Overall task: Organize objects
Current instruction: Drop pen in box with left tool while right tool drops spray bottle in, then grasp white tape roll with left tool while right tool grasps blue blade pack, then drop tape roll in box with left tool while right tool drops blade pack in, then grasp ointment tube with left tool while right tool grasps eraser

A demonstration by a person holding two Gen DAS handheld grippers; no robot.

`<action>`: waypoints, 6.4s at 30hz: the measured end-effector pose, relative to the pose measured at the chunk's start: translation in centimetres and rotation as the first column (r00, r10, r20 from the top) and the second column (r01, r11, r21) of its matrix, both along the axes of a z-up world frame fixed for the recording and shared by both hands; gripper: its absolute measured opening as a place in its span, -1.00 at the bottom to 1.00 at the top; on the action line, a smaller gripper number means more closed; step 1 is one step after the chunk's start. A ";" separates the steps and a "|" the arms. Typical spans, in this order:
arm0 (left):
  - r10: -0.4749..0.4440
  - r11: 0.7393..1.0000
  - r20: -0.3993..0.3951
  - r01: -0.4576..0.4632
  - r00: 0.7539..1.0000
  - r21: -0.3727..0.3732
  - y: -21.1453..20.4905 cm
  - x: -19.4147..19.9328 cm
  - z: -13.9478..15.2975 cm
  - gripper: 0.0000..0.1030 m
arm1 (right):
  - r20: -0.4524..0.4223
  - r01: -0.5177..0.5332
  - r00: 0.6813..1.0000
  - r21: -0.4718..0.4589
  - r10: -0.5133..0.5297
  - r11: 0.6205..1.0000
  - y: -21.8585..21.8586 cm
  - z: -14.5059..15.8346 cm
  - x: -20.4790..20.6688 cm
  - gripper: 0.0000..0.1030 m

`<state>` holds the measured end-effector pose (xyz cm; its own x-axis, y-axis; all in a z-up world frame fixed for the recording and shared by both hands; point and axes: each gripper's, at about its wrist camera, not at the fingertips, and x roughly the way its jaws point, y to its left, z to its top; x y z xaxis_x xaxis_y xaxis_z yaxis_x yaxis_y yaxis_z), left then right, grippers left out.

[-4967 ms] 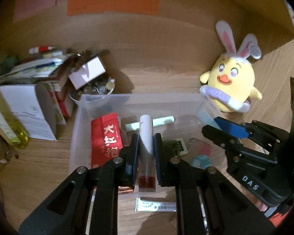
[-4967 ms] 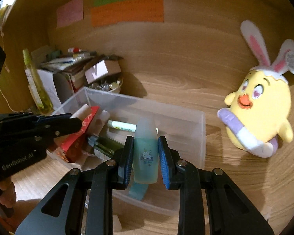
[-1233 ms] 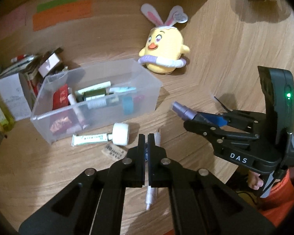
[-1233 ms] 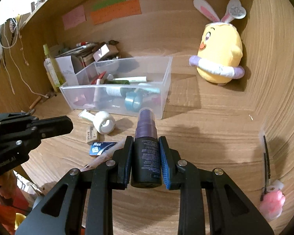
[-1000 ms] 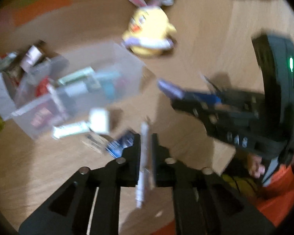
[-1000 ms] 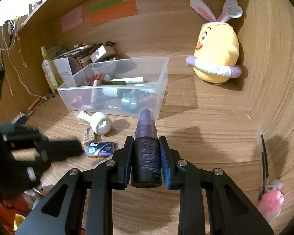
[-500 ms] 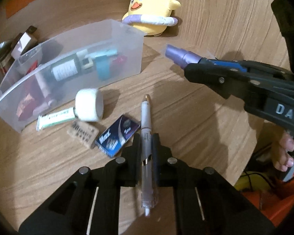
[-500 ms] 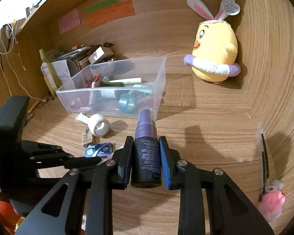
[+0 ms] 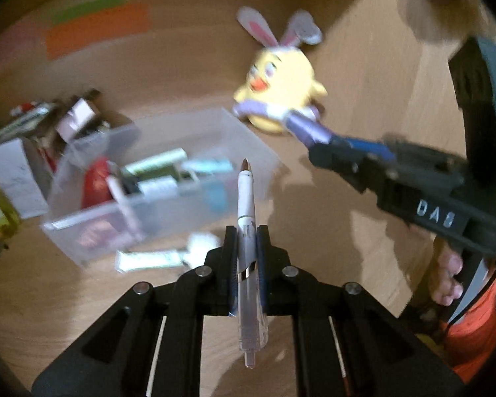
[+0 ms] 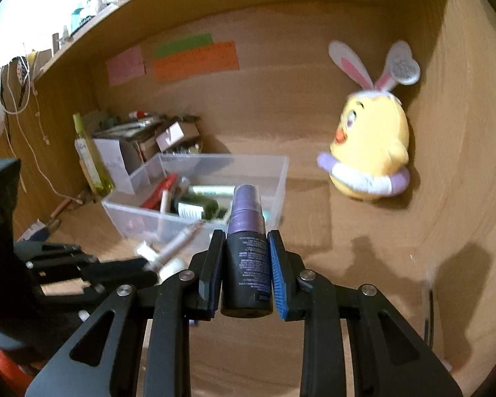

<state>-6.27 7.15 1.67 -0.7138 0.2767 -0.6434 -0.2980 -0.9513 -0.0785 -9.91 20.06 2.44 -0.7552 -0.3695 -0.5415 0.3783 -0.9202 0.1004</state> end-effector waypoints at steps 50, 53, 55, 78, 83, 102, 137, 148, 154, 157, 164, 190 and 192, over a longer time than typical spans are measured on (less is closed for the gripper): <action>0.202 0.979 0.094 -0.202 0.975 -0.018 -8.0 -12.6 0.4 -0.52 | 0.203 -0.104 0.977 0.197 0.064 0.975 -8.8 -4.6 -13.2 -0.43; 0.203 0.979 0.059 -0.202 0.977 -0.013 -8.0 -11.0 1.5 -0.34 | 0.179 -0.100 0.982 0.186 0.066 0.978 -8.5 -3.8 -12.2 -0.30; 0.202 0.979 0.040 -0.202 0.979 -0.011 -7.9 -10.1 2.0 -0.16 | 0.154 -0.098 0.985 0.180 0.070 0.979 -8.0 -3.0 -11.1 -0.25; 0.165 0.986 0.077 -0.165 0.983 -0.013 -6.9 -1.4 -1.2 0.32 | 0.252 -0.263 0.942 0.136 0.223 0.955 -7.9 -7.6 0.8 0.20; 0.160 0.987 0.120 -0.160 0.980 -0.011 -6.8 -0.9 -2.9 0.32 | 0.271 -0.275 0.937 0.188 0.220 0.943 -9.1 -9.2 1.2 0.20; 0.056 0.998 0.201 -0.051 0.978 -0.030 -2.9 -5.1 -5.4 -0.04 | 0.265 -0.218 0.951 0.202 0.161 0.955 -5.4 -9.7 0.9 -0.12; 0.151 0.988 -0.016 -0.150 0.988 0.040 -6.2 -3.8 2.7 -0.54 | 0.017 -0.113 0.994 0.073 0.112 0.991 -3.3 0.2 -3.3 -0.12; 0.201 0.978 0.004 -0.201 0.980 0.061 -9.1 -7.1 3.2 -0.54 | 0.041 -0.115 0.993 0.100 0.112 0.988 -6.4 0.9 -7.8 -0.12; 0.195 0.978 0.056 -0.198 0.979 0.061 -9.0 -8.9 1.5 -0.54 | 0.113 -0.121 0.988 0.123 0.107 0.985 -7.4 -1.2 -10.1 -0.12; 0.194 0.979 0.078 -0.198 0.978 0.052 -8.8 -9.6 0.6 -0.54 | 0.140 -0.120 0.985 0.137 0.101 0.983 -7.6 -2.1 -10.9 -0.12; 0.184 0.982 0.113 -0.189 0.976 0.029 -8.4 -10.8 -0.8 -0.54 | 0.182 -0.119 0.979 0.170 0.087 0.978 -7.8 -3.5 -12.3 -0.12; 0.205 0.979 -0.014 -0.205 0.979 -0.011 -8.4 -5.6 1.9 0.38 | 0.130 -0.168 0.980 0.151 0.149 0.974 -6.6 -1.6 -7.6 0.22; 0.208 0.978 -0.015 -0.209 0.978 -0.018 -8.4 -4.8 1.8 0.43 | 0.132 -0.195 0.975 0.138 0.178 0.971 -6.7 -1.8 -6.5 0.22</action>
